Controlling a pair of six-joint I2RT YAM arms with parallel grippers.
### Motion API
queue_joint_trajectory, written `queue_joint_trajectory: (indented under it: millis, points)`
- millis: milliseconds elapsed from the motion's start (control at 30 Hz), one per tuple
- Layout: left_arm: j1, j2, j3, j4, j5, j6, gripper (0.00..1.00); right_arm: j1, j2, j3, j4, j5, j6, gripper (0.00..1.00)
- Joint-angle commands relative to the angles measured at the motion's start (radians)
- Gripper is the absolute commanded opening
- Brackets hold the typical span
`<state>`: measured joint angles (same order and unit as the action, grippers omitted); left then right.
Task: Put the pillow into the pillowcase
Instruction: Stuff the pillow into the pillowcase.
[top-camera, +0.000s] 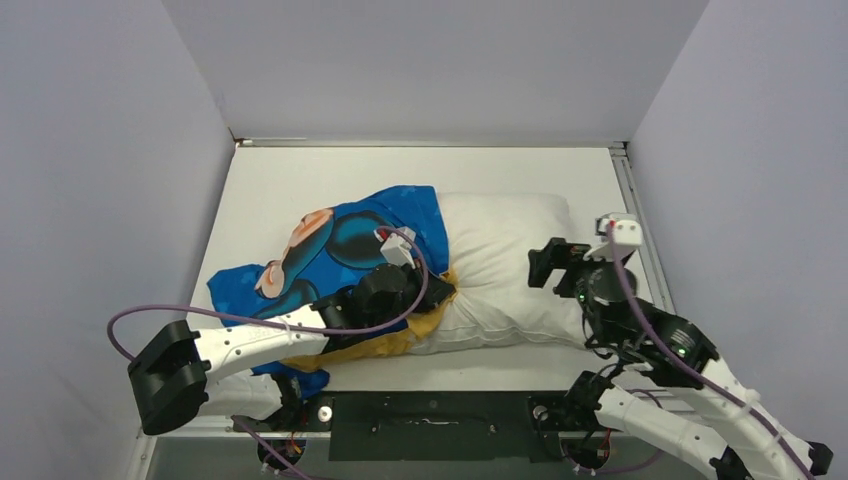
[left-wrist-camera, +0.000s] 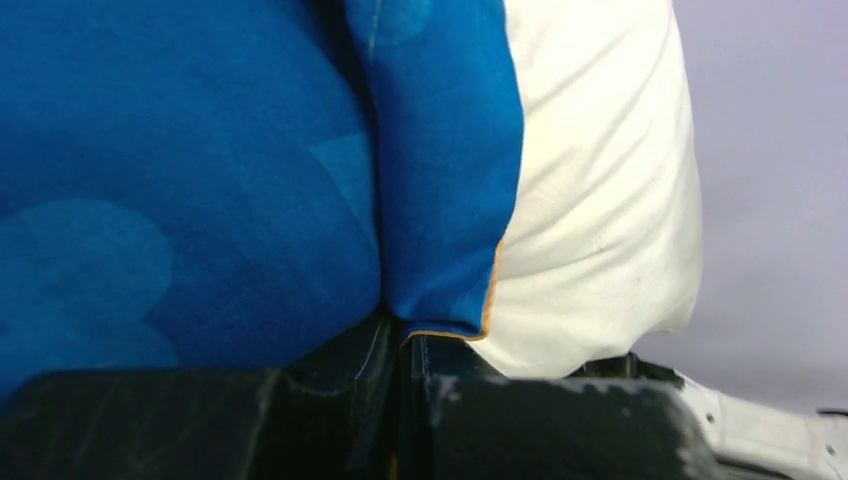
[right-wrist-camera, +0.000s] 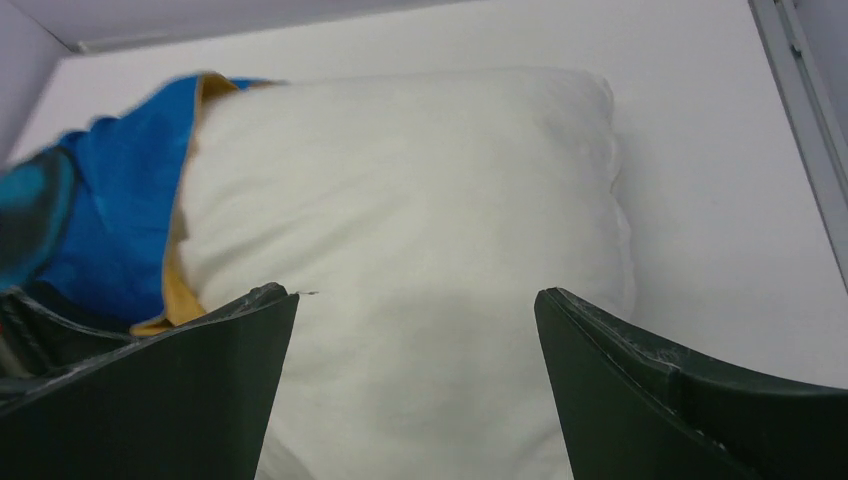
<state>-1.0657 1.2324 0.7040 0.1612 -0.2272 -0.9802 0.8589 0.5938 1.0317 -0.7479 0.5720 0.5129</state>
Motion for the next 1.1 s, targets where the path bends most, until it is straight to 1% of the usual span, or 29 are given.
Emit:
queue_joint_trajectory:
  millis: [0, 33, 133, 200, 300, 400, 433, 500, 533, 600, 633, 700, 767, 833, 900, 933, 967, 1067]
  points:
    - [0.145, 0.014, -0.072, -0.159, -0.144, 0.077, 0.00, 0.005, 0.137, -0.144, 0.023, 0.044, 0.016, 0.95]
    - [0.185, 0.007, -0.066, -0.159, -0.127, 0.097, 0.00, 0.004, 0.160, -0.179, 0.038, 0.025, 0.018, 0.95]
    - [0.261, -0.018, -0.026, -0.221, -0.091, 0.165, 0.00, -0.006, 0.231, -0.193, 0.071, -0.049, 0.033, 0.95]
    - [0.293, -0.027, 0.025, -0.238, -0.082, 0.214, 0.00, -0.032, 0.279, -0.199, 0.113, -0.141, 0.052, 0.95]
    - [0.319, -0.022, 0.121, -0.268, -0.064, 0.297, 0.00, -0.077, 0.330, -0.266, 0.225, -0.299, 0.091, 0.95]
    - [0.326, 0.004, 0.232, -0.327, -0.048, 0.388, 0.00, -0.152, 0.369, -0.369, 0.400, -0.506, 0.138, 0.96]
    - [0.326, 0.010, 0.264, -0.348, -0.035, 0.411, 0.00, -0.173, 0.382, -0.408, 0.472, -0.596, 0.160, 0.96]
    - [0.325, 0.010, 0.301, -0.372, 0.005, 0.436, 0.00, -0.189, 0.411, -0.472, 0.622, -0.737, 0.211, 0.97]
    - [0.323, 0.004, 0.305, -0.375, 0.034, 0.444, 0.00, -0.189, 0.423, -0.501, 0.714, -0.820, 0.235, 0.98]
    - [0.321, -0.028, 0.286, -0.361, 0.113, 0.429, 0.00, -0.174, 0.444, -0.555, 0.888, -0.936, 0.295, 0.98]
    - [0.316, -0.050, 0.256, -0.352, 0.147, 0.408, 0.00, -0.161, 0.448, -0.574, 0.943, -0.988, 0.313, 0.98]
    - [0.281, -0.106, 0.199, -0.345, 0.206, 0.381, 0.00, -0.109, 0.435, -0.577, 0.955, -1.011, 0.312, 0.97]
    - [0.224, -0.180, 0.143, -0.352, 0.200, 0.387, 0.00, -0.029, 0.396, -0.574, 0.943, -0.999, 0.299, 0.93]
    - [0.155, -0.269, 0.096, -0.380, 0.142, 0.409, 0.00, 0.017, 0.351, -0.558, 0.925, -1.004, 0.283, 0.92]
    - [0.094, -0.359, 0.074, -0.447, 0.053, 0.434, 0.00, 0.030, 0.282, -0.531, 0.862, -0.977, 0.254, 0.90]
    - [0.072, -0.424, 0.070, -0.495, -0.009, 0.437, 0.03, 0.030, 0.238, -0.511, 0.815, -0.952, 0.234, 0.90]
    - [0.056, -0.470, 0.068, -0.534, -0.069, 0.435, 0.15, 0.031, 0.178, -0.487, 0.740, -0.896, 0.209, 0.90]
    - [0.051, -0.605, 0.058, -0.592, -0.203, 0.434, 0.57, 0.022, 0.095, -0.399, 0.566, -0.734, 0.138, 0.90]
